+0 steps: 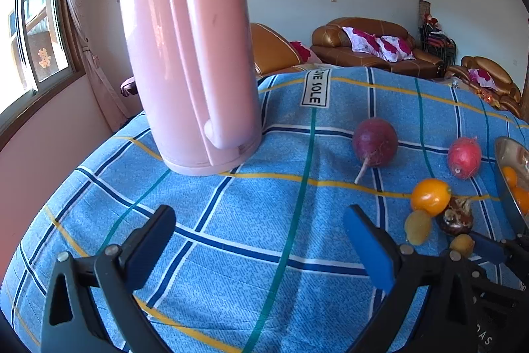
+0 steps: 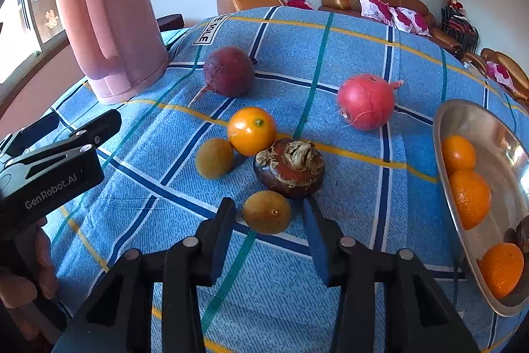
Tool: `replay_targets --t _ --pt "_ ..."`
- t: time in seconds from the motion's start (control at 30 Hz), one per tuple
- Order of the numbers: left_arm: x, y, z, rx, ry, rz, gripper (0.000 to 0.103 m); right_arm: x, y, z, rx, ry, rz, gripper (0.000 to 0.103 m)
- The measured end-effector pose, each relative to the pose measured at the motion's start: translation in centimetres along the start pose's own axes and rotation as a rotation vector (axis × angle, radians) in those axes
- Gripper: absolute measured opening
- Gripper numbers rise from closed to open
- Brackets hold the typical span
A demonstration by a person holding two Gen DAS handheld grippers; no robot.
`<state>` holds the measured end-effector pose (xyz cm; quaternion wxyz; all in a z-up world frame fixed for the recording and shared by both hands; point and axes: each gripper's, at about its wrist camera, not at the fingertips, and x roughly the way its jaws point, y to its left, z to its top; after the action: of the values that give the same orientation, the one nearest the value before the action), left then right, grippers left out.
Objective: Organize fruits
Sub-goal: 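Move both open tools toward the kiwis on the cloth, then grasp a kiwi with the right tool while the left tool grasps another kiwi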
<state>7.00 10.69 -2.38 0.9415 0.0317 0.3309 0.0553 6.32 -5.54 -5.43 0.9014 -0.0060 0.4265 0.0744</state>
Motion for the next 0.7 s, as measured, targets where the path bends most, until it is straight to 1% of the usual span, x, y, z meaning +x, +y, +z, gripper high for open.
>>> replay_targets --t 0.03,0.17,0.2,0.27,0.33,0.37,0.4,0.43,0.47,0.5,0.53,0.67,0.7 --pt "-0.1 -0.1 0.0 0.005 -0.001 -0.008 0.103 -0.1 -0.1 0.0 0.006 -0.001 0.014 0.030" --pt "-0.4 -0.6 0.0 0.028 -0.016 -0.051 0.102 -1.0 -0.8 -0.5 0.019 -0.016 0.048 0.030" --pt "-0.6 -0.7 0.0 0.035 -0.022 -0.067 0.101 -1.6 -1.1 -0.7 0.029 -0.039 0.055 0.030" --pt "-0.9 -1.2 -0.1 0.054 -0.034 -0.116 0.099 -3.2 -1.6 -1.1 0.056 -0.122 0.076 0.030" --pt "-1.2 -2.1 -0.1 0.087 -0.038 -0.172 0.095 -5.0 -2.3 -1.7 0.082 -0.209 0.080 0.030" --pt "-1.2 -2.6 -0.1 0.106 -0.032 -0.203 0.094 -5.6 -2.6 -2.0 0.090 -0.238 0.073 0.030" --pt "-1.2 -3.2 -0.1 0.124 -0.023 -0.237 0.091 -6.1 -2.9 -2.1 0.094 -0.258 0.058 0.030" --pt "-1.1 -3.8 -0.2 0.142 -0.013 -0.272 0.085 -6.4 -3.1 -2.2 0.098 -0.274 0.042 0.030" --pt "-1.1 -4.5 -0.2 0.158 0.001 -0.305 0.082 -6.6 -3.3 -2.2 0.102 -0.288 0.030 0.030" --pt "-1.0 -5.2 -0.3 0.176 0.015 -0.326 0.077 -6.8 -3.5 -2.2 0.108 -0.299 0.019 0.030" --pt "-1.0 -6.0 -0.3 0.196 0.027 -0.339 0.074 -6.8 -3.8 -2.1 0.109 -0.306 0.010 0.030" --pt "-0.5 -8.7 -0.4 0.253 0.060 -0.350 0.073 -6.7 -4.4 -1.8 0.118 -0.313 0.005 0.030" --pt "-0.3 -9.2 -0.3 0.266 0.071 -0.353 0.071 -6.7 -4.5 -1.7 0.122 -0.314 0.005 0.030"
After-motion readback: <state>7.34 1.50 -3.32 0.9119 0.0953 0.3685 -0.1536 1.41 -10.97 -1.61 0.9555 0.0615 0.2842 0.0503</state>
